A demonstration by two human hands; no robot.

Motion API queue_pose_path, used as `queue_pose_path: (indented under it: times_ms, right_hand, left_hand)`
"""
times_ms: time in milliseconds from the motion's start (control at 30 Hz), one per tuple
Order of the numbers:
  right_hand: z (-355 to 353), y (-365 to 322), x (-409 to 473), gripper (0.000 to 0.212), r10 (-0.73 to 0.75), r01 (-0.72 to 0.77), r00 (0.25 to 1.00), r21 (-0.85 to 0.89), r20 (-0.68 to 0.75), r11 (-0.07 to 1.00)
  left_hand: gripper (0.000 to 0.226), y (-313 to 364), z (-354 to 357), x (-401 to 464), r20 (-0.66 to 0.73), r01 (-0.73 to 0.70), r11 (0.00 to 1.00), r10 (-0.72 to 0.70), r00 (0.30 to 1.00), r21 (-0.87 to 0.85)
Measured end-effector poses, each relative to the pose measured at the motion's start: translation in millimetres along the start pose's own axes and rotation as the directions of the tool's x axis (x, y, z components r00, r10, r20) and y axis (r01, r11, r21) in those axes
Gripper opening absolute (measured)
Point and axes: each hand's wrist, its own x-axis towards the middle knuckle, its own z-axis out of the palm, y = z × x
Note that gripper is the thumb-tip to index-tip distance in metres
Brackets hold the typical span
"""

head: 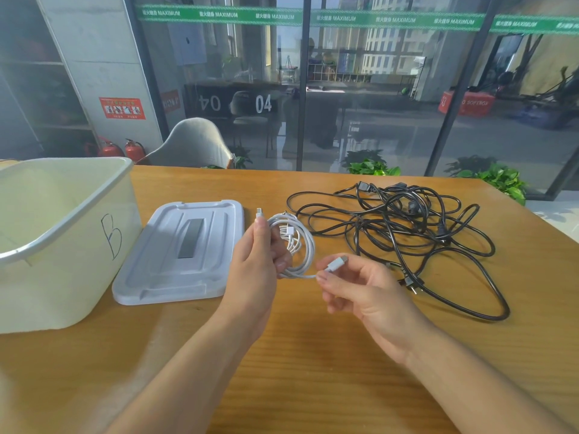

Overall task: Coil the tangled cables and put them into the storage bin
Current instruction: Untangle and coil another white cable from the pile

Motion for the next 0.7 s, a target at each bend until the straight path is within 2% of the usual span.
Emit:
queue_pose_path:
  times_ms: [100,200,400,467,567,700]
  right_hand:
    - [-2,2,2,0.012,0.058,-0.062,0.993,-0.038,-0.106,0.997]
    - [-2,7,4,0.012,0.116,-0.132,0.978,-0.088,-0.173,0.987]
    - [0,9,5,0.032,0.072,-0.072,0.976,0.007,-0.204,0.997]
    - [-3,7,6,0.030,0.068,-0.063,0.980,0.035,-0.185,0.997]
    - [-6,5,6,0.026,0.109,-0.088,0.986,0.159,-0.130,0.983]
    - [-6,5,8,0.038,0.183,-0.151,0.982,0.398,-0.043,0.905]
  left_hand:
    - [0.040,0,1,-2,0.064,-0.008,1.000,0.010,0.998,-0.021]
    - [0.042,1,3,-6,0.174,0.002,0.999,0.005,0.985,-0.037]
    - [0.041,-1,7,-10,0.257,0.014,0.999,-0.023,0.966,0.039]
    - [0.041,-3,11,-13,0.247,-0.006,0.996,-0.017,0.969,0.090]
    - [0.039,-3,10,-12,0.216,-0.030,0.995,0.008,0.976,0.100]
    - [0.038,-3,6,-7,0.187,-0.040,0.994,0.020,0.982,0.103]
